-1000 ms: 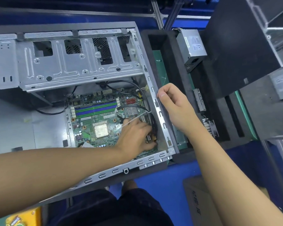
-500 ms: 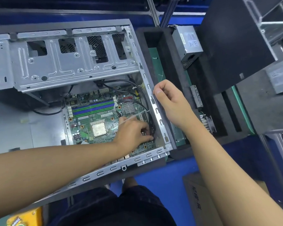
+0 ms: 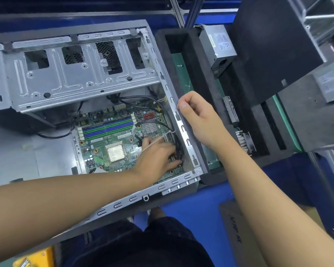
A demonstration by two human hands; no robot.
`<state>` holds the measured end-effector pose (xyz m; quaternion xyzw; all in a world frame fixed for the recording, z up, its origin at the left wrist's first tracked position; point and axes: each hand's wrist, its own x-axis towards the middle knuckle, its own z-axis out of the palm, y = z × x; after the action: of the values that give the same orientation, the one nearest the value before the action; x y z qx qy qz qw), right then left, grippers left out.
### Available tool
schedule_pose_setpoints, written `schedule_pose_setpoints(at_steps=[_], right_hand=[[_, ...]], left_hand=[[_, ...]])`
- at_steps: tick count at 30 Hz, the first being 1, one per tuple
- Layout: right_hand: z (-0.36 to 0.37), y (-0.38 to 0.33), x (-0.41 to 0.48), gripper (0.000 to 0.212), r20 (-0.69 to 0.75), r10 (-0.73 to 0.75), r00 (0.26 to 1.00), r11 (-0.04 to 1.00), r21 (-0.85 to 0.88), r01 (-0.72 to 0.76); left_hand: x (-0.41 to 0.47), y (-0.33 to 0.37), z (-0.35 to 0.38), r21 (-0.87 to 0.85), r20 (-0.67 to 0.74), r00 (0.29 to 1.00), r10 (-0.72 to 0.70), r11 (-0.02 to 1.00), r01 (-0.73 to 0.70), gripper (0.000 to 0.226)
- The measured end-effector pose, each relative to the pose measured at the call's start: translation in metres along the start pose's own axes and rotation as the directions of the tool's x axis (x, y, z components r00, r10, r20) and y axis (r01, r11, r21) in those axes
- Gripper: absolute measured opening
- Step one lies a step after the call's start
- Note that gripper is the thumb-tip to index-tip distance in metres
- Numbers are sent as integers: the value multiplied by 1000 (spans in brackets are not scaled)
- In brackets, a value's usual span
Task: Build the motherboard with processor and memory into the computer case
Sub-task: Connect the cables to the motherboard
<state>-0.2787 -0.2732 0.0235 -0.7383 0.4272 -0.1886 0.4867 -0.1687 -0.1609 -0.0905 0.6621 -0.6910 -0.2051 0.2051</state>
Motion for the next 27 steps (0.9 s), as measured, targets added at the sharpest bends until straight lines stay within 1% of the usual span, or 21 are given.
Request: schedule_pose_setpoints(at_steps=[2, 7, 10, 18, 22, 24, 27], right_hand=[[0, 0, 0, 16, -3, -4, 1000, 1000, 5, 4], [1, 2, 0, 16, -1, -6, 1000, 1000, 10, 6], [0, 3, 1, 15, -2, -11, 1000, 1000, 7, 11], [1, 6, 2, 15, -4, -20, 1000, 1000, 7, 20], [1, 7, 1, 15, -6, -14, 1000, 1000, 6, 14], [1, 7, 1, 14, -6, -16, 1000, 1000, 7, 16], [0, 7, 1, 15, -7, -14, 1000, 1000, 7, 14]], left_hand=[[1, 1, -3, 8, 20, 1000, -1, 1000, 1, 48], [2, 1, -4, 41, 73, 997, 38, 998, -41, 47], [3, 4, -4, 31, 65, 998, 26, 999, -28, 51], [1, 4, -4, 8, 32, 999, 27, 1000, -27, 48], [2, 5, -4, 16, 59, 998, 16, 1000, -17, 55], [3, 6, -4, 17, 58, 998, 9, 1000, -10, 51], [5, 4, -1, 10, 56, 998, -7, 1000, 7, 33]])
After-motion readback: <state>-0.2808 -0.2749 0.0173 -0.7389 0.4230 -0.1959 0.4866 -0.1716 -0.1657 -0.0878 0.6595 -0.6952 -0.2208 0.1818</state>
